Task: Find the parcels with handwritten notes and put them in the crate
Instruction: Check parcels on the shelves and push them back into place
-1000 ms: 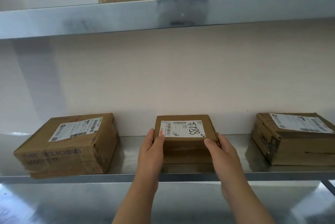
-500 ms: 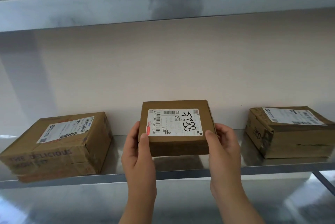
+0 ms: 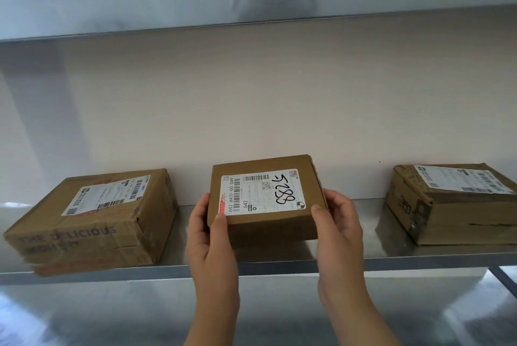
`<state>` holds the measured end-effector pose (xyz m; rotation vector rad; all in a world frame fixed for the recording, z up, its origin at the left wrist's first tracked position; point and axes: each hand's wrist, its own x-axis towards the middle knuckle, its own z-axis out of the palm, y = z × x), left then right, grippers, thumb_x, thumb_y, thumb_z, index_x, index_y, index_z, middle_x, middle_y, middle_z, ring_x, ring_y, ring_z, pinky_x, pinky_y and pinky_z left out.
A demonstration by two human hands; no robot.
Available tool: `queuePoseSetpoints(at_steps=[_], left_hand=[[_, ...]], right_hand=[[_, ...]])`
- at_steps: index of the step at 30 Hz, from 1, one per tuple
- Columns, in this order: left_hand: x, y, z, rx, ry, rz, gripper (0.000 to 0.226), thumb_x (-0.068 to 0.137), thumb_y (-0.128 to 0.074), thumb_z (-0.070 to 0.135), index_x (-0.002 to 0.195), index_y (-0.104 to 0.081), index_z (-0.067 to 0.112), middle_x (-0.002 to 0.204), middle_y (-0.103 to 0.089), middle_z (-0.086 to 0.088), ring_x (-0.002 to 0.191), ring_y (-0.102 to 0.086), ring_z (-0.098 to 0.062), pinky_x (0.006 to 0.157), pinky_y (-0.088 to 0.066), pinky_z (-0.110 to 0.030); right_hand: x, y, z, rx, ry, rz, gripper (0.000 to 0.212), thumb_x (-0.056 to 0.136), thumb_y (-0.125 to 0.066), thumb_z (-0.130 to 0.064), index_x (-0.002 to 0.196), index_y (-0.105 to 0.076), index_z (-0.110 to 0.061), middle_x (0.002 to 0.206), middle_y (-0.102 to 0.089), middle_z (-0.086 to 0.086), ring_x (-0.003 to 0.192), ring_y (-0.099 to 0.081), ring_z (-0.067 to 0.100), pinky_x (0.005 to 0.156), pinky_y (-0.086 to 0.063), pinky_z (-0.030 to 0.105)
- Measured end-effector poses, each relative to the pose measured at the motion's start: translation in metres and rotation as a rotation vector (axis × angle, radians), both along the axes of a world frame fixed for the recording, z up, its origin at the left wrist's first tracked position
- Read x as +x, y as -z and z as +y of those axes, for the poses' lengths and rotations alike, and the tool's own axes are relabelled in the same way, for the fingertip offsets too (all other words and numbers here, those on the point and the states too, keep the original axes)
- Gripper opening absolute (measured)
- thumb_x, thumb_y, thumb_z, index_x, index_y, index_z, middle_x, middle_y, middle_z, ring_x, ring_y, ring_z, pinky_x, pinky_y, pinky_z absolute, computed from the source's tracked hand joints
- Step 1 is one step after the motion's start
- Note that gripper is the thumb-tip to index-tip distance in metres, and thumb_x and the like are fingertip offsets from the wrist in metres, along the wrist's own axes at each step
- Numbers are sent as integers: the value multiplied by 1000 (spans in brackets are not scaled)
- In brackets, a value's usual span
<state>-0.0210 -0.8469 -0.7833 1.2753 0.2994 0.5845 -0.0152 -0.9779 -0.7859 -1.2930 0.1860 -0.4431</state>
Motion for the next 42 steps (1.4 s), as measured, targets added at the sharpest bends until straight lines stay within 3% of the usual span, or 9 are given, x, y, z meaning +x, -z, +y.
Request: queuePoseSetpoints(at_steps=[6,15,19,22,24,26,34,40,42], left_hand=[[11,1,4,165,131,159,45,103,-49,26,146,-38,37,132,-49,13,119,-47,-11,94,-41,-26],[21,9,4,360,126,255,40,101,-53,29,139,-43,36,135,-48,12,121,-47,-12,80,-47,-17],[12,6,-11,762,-124,130,44,97,-58,25,138,-46,30,157,-35,4,144,-31,-19,112,-34,-36],[5,-5,-37,840,-135,-89,39,94,-57,23,132,-52,30,157,-34,6,142,-31,-12,110,-36,-27],[4,-14,-60,834,-58,-205,37,92,-57,18,128,-54,30,152,-41,8,135,-36,-2,103,-25,-3],[4,-20,-85,788,65,-247,41,93,-57,16,126,-49,39,147,-44,14,131,-37,9,98,-22,5],[9,-9,-189,719,405,-174,46,96,-55,22,131,-40,48,140,-45,29,130,-36,18,97,-20,7],[11,7,-240,619,512,-130,45,97,-55,22,135,-44,45,119,-42,46,107,-33,37,89,-28,3],[15,10,-248,547,522,-95,45,98,-55,22,134,-45,46,116,-43,47,105,-36,37,89,-30,-1]], right_hand=[[9,3,-4,28,-104,144,12,101,-55,-24,101,-59,-35,101,-68,-19,95,-62,4,71,-47,18],[17,7,-10,40,-121,178,14,101,-56,-23,106,-63,-34,99,-69,-20,94,-62,0,73,-50,18],[13,4,-20,26,-90,162,21,100,-56,-26,117,-64,-36,111,-63,-26,106,-57,2,99,-52,38],[8,-5,-41,-16,-66,84,25,100,-58,-25,118,-65,-39,123,-62,-25,119,-53,-1,94,-44,23],[5,-13,-64,-25,-31,32,25,99,-59,-21,115,-68,-38,123,-65,-22,119,-56,-3,92,-42,21],[1,-20,-88,-9,28,-10,26,97,-60,-16,112,-71,-34,117,-69,-21,114,-60,-3,97,-45,24],[-12,-22,-189,72,280,-71,20,97,-61,-15,109,-74,-24,124,-69,-11,119,-63,9,108,-47,39],[-24,-18,-242,70,392,-108,24,98,-56,-7,111,-71,-20,115,-74,-9,109,-67,5,93,-49,25],[-26,-16,-256,90,450,-101,26,97,-56,-6,110,-71,-23,113,-73,-11,109,-66,3,98,-49,28]])
